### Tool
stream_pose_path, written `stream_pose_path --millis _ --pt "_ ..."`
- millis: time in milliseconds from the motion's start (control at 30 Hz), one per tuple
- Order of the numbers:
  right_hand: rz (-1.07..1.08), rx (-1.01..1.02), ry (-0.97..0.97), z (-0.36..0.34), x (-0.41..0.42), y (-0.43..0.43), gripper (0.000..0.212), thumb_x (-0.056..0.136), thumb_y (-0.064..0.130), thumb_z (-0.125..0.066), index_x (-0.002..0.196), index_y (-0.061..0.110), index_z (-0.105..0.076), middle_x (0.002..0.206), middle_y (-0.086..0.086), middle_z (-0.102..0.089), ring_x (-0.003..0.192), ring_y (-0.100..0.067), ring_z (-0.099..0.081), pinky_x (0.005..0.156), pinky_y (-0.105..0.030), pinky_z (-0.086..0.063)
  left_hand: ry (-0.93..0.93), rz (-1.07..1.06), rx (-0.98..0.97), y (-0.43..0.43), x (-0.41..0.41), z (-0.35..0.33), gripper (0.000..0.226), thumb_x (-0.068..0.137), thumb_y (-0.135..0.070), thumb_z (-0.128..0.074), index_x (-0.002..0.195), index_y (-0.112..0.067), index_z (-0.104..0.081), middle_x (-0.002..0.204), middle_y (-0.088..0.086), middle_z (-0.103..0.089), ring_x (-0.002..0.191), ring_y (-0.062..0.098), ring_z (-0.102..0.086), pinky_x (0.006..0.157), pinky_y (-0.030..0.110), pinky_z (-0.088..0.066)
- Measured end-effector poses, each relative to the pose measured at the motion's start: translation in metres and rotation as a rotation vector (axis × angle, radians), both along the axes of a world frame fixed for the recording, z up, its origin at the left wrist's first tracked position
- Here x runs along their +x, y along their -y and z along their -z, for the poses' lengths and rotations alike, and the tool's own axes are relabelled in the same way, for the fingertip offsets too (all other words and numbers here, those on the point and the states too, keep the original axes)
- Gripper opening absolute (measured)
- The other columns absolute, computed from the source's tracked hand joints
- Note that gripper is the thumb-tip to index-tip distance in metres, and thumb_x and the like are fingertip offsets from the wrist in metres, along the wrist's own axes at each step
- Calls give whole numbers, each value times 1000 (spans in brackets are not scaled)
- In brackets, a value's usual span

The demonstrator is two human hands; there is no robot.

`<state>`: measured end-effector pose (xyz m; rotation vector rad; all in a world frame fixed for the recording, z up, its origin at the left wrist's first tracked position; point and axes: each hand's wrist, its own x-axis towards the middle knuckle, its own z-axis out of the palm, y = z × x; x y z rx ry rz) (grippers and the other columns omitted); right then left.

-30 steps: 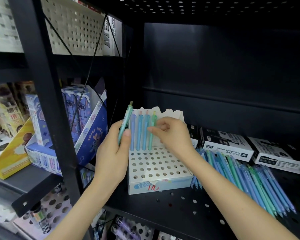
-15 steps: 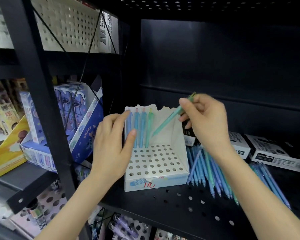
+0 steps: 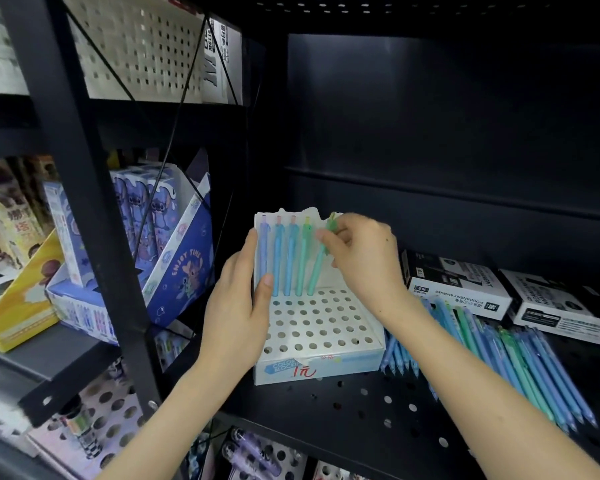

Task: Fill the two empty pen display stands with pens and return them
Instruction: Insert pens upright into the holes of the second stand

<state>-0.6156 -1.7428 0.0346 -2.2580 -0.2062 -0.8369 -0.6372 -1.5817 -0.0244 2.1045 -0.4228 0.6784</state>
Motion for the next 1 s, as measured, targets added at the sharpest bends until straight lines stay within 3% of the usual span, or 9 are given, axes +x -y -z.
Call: stream_pose_path --millis 100,267,367,467,633,700,800,867,1000 --pt "-2 -38 -80 9 6 -5 26 89 25 -60 75 3 -59 66 -8 -63 60 -25 -63 63 -34 -52 -23 3 -65 4 0 0 54 99 -21 -38 149 -26 -15 130 -20 -27 95 -43 -15 77 -13 -17" --pt "-37 5 -115 8 2 -3 20 89 22 -61 80 4 -62 74 -10 -66 67 -26 -65 64 -36 -54 -46 15 -143 10 -1 0 53 100 -8 -31 149 -20 -16 131 -17 -26 96 -43 -18 78 -13 -18" --pt "2 71 11 0 -14 10 17 90 21 -58 100 10 -68 79 -3 -69 67 -16 -65 66 -33 -55 -57 -15 -180 10 2 -1 54 100 -6 -29 149 -21 -15 130 -18 -25 93 -44 -17 77 -13 -17" --pt "179 59 151 -5 -28 40 13 90 20 -57 90 17 -70 74 6 -69 66 -9 -63 69 -28 -51 -44 -54 -166 3 7 0 54 100 -6 -29 150 -24 -16 132 -19 -25 96 -40 -19 78 -13 -15" --pt "175 -242 -281 33 -21 85 20 91 38 -54 102 30 -70 102 14 -70 95 -8 -63 74 -21 -42 -47 -87 -126 -7 14 -4 55 99 -8 -29 148 -30 -19 149 -9 -30 117 -11 -27 97 8 -22" --pt "87 -329 -376 53 -19 87 31 89 49 -52 114 35 -64 121 15 -62 113 -10 -56 88 -25 -42 -40 -93 -123 -5 12 -5 55 99 -7 -29 148 -30 -19 146 -12 -31 112 -16 -26 89 -2 -19" --pt "71 -522 -475 72 -16 82 51 84 63 -48 128 37 -52 142 5 -46 132 -19 -38 108 -37 -26 -26 -96 -123 -1 11 -2 55 99 -6 -29 149 -27 -19 136 -18 -28 106 -22 -22 80 -10 -16" --pt "90 -576 -511 74 -18 80 57 83 64 -48 132 37 -48 146 2 -41 135 -20 -33 111 -39 -20 -21 -97 -105 -1 10 -2 54 100 -8 -30 149 -27 -18 142 -16 -29 118 -14 -23 92 0 -16" --pt "33 -504 -512 64 -33 90 51 86 52 -54 133 32 -49 143 2 -44 134 -19 -33 111 -34 -20 36 -212 -14 3 1 -10 55 96 -10 -41 148 -18 -24 144 8 -38 132 25 -35 105 35 -29"
